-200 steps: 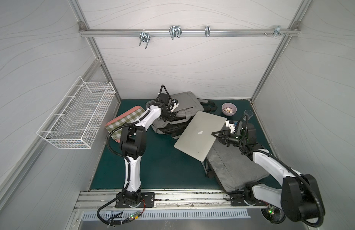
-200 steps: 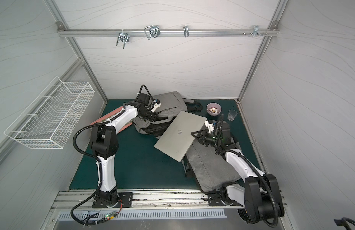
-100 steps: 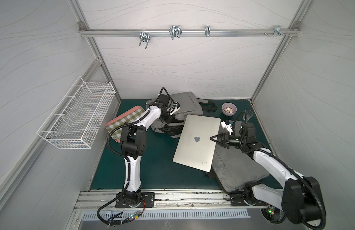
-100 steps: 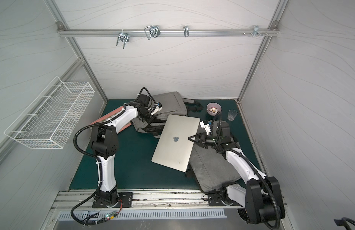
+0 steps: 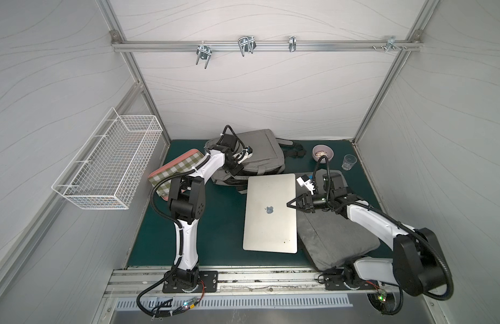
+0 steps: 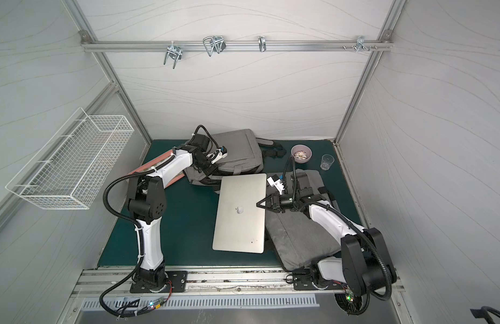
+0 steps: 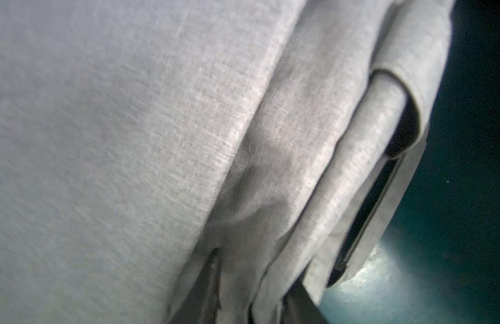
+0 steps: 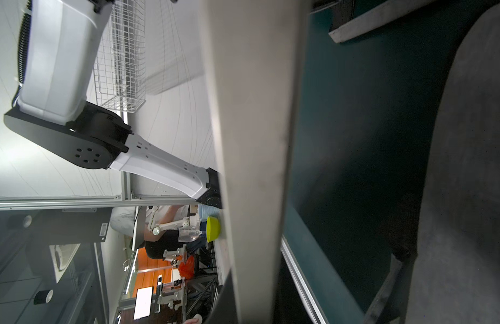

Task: Open the zippered laptop bag and take out the laptop
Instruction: Take out the laptop from the zippered laptop bag, then place the laptop at the center of the board.

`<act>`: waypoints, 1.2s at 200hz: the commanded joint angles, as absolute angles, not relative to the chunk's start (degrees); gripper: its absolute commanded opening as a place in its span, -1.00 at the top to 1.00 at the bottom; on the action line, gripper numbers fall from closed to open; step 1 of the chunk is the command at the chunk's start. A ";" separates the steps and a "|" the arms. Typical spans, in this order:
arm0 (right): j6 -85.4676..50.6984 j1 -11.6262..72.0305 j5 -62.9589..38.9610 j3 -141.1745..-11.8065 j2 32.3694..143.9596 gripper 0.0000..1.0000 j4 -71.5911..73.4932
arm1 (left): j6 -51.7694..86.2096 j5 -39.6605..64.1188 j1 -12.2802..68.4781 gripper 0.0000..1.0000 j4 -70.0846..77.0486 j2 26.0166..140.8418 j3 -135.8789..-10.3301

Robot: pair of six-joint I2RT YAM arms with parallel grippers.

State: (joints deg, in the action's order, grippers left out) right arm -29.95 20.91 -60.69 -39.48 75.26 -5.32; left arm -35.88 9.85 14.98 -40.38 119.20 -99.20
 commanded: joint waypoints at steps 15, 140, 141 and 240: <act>-29.88 24.99 -66.93 -42.85 78.89 1.00 2.54 | -30.35 8.71 14.35 -0.11 -39.83 114.83 -103.13; -60.05 38.85 -61.74 -49.72 106.66 1.00 45.45 | -0.27 18.12 13.71 -0.48 -46.68 93.44 -92.81; -60.30 38.94 -61.76 -49.91 106.94 1.00 45.66 | 0.04 18.20 13.71 -0.48 -46.68 93.17 -92.41; -71.01 47.45 -54.46 -58.08 120.77 1.00 54.19 | 11.11 22.06 10.95 -0.51 -42.11 75.30 -69.33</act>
State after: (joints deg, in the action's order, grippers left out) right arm -67.96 44.75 -53.95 -54.59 120.70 46.11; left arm 8.36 20.82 12.32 -44.05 78.26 -70.96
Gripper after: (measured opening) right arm 0.155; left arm 0.756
